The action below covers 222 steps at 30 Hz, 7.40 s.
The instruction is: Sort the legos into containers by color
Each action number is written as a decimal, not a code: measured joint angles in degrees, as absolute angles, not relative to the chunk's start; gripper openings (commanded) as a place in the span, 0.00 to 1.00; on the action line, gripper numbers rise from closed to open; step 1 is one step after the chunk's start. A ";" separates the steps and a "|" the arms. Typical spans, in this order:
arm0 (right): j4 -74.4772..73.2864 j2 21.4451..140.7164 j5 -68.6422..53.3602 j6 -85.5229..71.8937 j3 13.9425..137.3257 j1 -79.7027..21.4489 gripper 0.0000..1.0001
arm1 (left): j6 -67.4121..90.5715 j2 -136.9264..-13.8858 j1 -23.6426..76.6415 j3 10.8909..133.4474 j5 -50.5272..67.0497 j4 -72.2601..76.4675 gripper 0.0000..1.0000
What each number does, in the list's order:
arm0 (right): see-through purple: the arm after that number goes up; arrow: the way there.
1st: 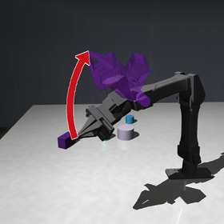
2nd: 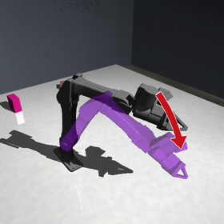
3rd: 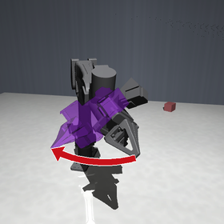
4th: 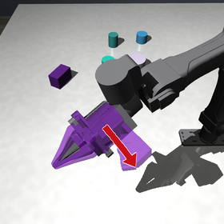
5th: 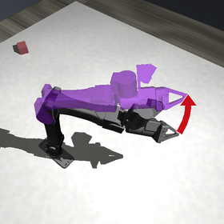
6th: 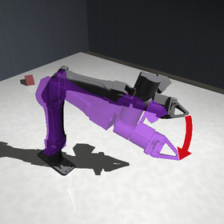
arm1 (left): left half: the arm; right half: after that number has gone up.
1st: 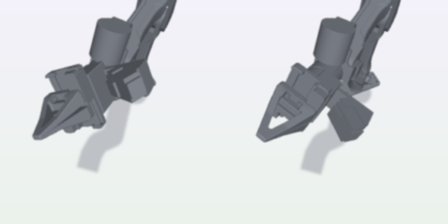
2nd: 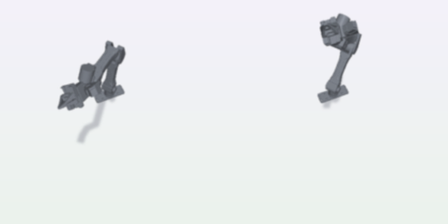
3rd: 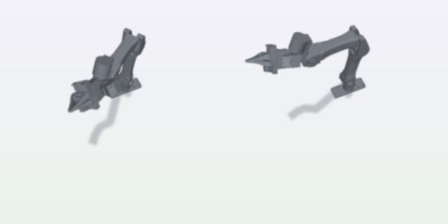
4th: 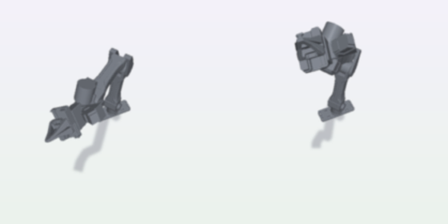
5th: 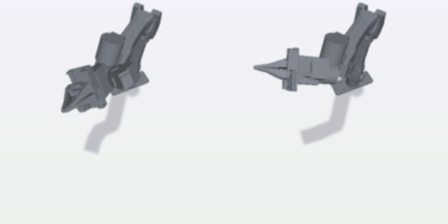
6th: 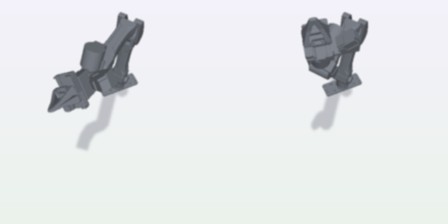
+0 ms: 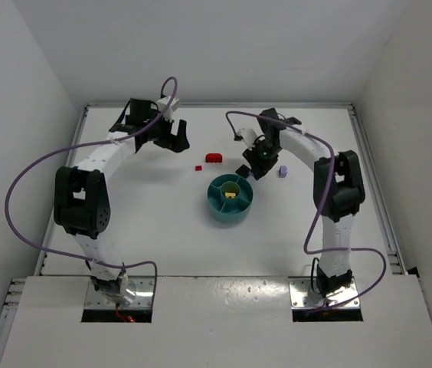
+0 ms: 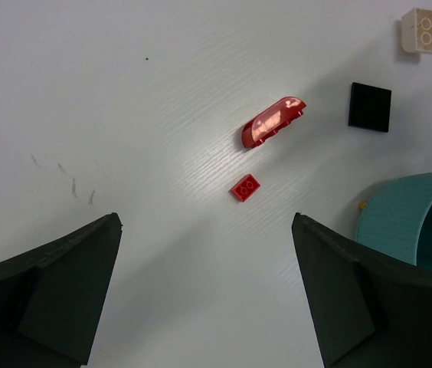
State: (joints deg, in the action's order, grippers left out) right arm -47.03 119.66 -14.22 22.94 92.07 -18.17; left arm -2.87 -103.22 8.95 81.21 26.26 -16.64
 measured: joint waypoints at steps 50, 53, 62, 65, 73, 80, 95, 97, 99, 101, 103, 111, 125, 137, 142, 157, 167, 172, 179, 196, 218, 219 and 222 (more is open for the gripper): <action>-59.09 114.93 -24.71 41.10 101.08 -29.74 0.45 | -2.72 -103.28 8.95 81.28 26.24 -16.62 1.00; -59.07 114.96 -24.49 41.15 101.08 -29.78 0.49 | -2.72 -103.28 8.95 81.28 26.24 -16.62 1.00; -56.14 114.93 -23.83 35.92 101.10 -29.12 0.46 | -2.72 -103.28 8.95 81.28 26.24 -16.58 1.00; -54.24 114.93 -22.41 29.74 101.38 -27.27 0.44 | -2.72 -103.28 8.95 81.28 26.24 -16.58 1.00; -47.18 114.52 -13.72 13.96 93.62 -12.49 0.49 | -2.72 -103.28 8.95 81.28 26.22 -16.12 1.00; -46.46 114.98 -7.42 5.69 86.91 -6.22 0.51 | -2.26 -103.28 8.95 81.28 26.17 -15.75 1.00; -44.49 125.73 -8.10 -0.69 93.82 -5.26 0.38 | -2.24 -103.28 8.95 81.12 24.97 -15.66 1.00; -44.51 125.84 -8.27 -0.75 93.86 -5.04 0.29 | -2.24 -103.28 8.95 81.10 24.88 -15.62 1.00; -44.51 125.84 -8.75 -0.43 94.02 -4.67 0.20 | -2.24 -103.28 8.95 81.10 24.73 -15.62 1.00; -44.47 125.84 -9.54 -0.03 94.17 -4.40 0.19 | -2.24 -103.28 8.95 81.10 24.64 -15.59 1.00; -44.82 125.82 -10.94 1.26 94.65 -4.25 0.17 | -2.24 -103.28 8.95 81.10 24.62 -15.57 1.00; -45.80 120.73 -23.22 8.71 98.70 -9.34 0.14 | -2.24 -103.28 8.95 81.10 25.71 -15.55 1.00; -51.86 119.22 -33.41 23.62 105.54 -23.99 0.14 | -3.20 -103.28 8.95 80.71 26.96 -15.88 1.00; -58.46 119.22 -33.69 32.56 105.51 -27.22 0.40 | -3.62 -103.11 8.95 80.36 27.00 -16.21 1.00; -58.67 119.22 -33.54 33.01 105.47 -27.38 0.49 | -3.60 -103.11 8.95 80.36 27.00 -16.21 1.00; -43.62 116.11 -27.94 12.53 102.96 -21.69 0.49 | -11.84 -117.05 13.47 96.99 28.16 -21.74 0.86; -39.27 114.39 -25.45 2.70 99.92 -12.10 0.49 | -24.75 -128.20 20.86 104.88 30.37 -32.60 0.80; -38.96 114.39 -25.50 1.45 99.92 -11.31 0.49 | -26.59 -130.21 21.02 106.52 29.39 -34.24 0.80; -38.94 114.39 -25.52 1.37 99.83 -11.07 0.50 | -26.33 -133.53 21.08 110.76 26.30 -33.45 0.82; -38.65 114.39 -25.96 2.61 96.29 -8.71 0.50 | -27.55 -135.31 22.85 112.01 26.28 -32.91 0.39; -38.09 113.67 -27.68 3.05 92.92 -6.04 0.50 | -35.59 -128.75 23.62 108.36 35.68 -37.41 0.20; -37.98 113.43 -27.70 3.07 92.66 -5.91 0.50 | -36.69 -127.46 23.62 108.38 36.67 -38.06 0.20; -37.91 112.73 -27.68 3.05 92.12 -5.69 0.50 | -39.83 -124.31 23.62 109.58 39.00 -39.59 0.20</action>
State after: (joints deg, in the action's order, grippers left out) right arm -37.91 112.73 -27.68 3.05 92.12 -5.69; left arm -39.83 -124.31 23.62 109.58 39.00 -39.59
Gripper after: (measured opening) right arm 0.501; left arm 0.335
